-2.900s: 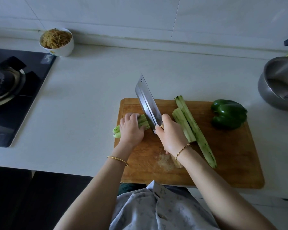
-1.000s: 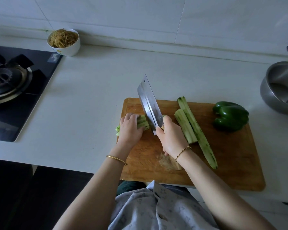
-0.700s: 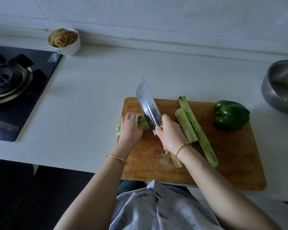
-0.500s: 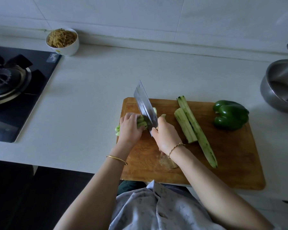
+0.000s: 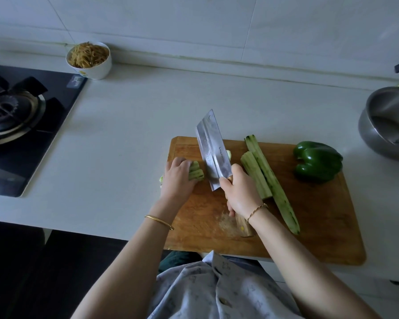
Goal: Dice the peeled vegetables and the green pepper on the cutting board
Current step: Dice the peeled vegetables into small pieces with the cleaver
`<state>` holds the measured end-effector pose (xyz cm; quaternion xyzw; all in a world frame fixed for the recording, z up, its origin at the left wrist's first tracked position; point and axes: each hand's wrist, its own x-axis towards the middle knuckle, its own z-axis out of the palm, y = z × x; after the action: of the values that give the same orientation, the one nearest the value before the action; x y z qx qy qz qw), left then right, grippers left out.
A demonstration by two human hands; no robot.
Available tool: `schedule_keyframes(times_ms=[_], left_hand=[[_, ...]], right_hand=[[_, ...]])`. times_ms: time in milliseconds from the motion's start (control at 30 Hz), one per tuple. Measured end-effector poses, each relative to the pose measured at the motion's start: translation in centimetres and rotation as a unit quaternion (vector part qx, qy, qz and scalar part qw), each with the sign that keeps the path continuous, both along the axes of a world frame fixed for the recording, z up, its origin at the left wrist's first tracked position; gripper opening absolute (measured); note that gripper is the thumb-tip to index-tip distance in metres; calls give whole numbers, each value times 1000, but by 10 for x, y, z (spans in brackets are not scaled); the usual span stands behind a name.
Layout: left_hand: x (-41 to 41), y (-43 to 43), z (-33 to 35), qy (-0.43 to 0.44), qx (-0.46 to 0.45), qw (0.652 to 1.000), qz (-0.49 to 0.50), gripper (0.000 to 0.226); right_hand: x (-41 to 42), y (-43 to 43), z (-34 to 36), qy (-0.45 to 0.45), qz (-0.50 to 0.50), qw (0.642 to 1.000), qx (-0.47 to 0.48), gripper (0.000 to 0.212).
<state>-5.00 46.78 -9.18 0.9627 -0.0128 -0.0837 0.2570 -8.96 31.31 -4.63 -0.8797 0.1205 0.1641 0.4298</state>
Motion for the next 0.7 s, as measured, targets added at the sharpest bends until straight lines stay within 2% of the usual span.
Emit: schedule_keyframes(times_ms=[400, 633, 700], left_hand=[[1, -3, -1, -10, 1, 1000, -3, 46], [-1, -3, -3, -25, -4, 1000, -3, 47], [-1, -3, -3, -29, -8, 1000, -4, 46]], right_hand=[[1, 7, 11, 3, 35, 999, -24, 13], [8, 13, 16, 24, 74, 995, -68, 32], [9, 17, 15, 30, 74, 994, -71, 27]])
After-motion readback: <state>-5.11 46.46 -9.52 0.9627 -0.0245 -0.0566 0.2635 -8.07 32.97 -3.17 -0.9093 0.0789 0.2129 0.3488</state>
